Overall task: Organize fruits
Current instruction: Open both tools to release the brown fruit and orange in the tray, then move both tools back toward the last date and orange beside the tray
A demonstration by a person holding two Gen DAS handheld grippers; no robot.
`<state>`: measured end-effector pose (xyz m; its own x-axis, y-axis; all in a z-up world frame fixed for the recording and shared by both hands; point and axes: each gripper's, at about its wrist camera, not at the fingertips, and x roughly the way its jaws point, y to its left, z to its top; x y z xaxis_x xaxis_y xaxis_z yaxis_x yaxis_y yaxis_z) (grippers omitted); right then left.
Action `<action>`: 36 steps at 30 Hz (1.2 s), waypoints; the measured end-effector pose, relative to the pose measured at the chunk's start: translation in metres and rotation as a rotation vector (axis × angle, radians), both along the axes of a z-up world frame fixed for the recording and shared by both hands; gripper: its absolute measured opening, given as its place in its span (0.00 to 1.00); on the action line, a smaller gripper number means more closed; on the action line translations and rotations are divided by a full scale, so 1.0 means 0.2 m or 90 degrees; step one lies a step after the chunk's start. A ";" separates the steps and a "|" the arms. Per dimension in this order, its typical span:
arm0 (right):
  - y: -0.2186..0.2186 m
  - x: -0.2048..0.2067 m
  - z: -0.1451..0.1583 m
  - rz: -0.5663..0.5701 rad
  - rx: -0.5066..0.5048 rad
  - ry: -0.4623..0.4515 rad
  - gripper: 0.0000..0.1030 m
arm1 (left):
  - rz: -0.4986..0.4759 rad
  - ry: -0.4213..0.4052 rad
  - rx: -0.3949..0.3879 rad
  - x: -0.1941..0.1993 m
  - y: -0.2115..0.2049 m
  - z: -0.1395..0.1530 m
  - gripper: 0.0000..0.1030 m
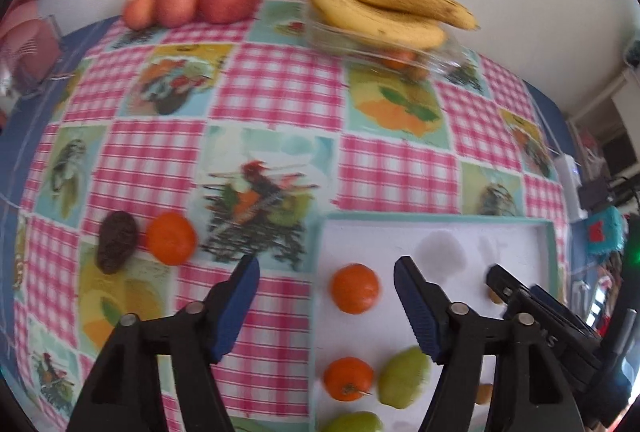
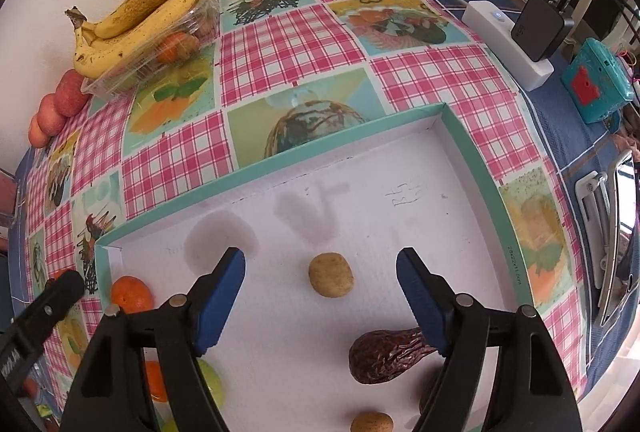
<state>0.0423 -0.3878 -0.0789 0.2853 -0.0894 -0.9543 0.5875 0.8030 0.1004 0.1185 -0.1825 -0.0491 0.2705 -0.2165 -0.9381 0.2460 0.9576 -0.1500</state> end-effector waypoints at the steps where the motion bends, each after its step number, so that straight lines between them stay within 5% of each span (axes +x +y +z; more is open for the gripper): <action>1: 0.00 0.00 0.00 0.001 -0.005 -0.001 0.78 | 0.008 -0.004 0.009 0.01 0.02 0.00 0.72; 4: 0.01 0.00 0.00 0.002 -0.012 -0.008 0.89 | 0.038 -0.013 0.033 0.04 0.08 0.00 0.83; 7: 0.02 -0.01 0.03 0.006 -0.023 -0.022 0.90 | 0.064 -0.026 0.056 0.06 0.13 0.00 1.00; 16: 0.09 0.00 0.07 0.007 -0.030 -0.048 0.90 | 0.086 -0.059 0.078 0.09 0.23 0.04 1.00; 29: 0.28 0.07 0.07 0.062 -0.015 -0.025 0.90 | 0.039 -0.092 0.092 0.09 0.38 0.17 1.00; 36: 0.46 0.13 0.16 0.109 -0.016 -0.071 0.90 | 0.080 -0.116 0.099 0.13 0.62 0.24 1.00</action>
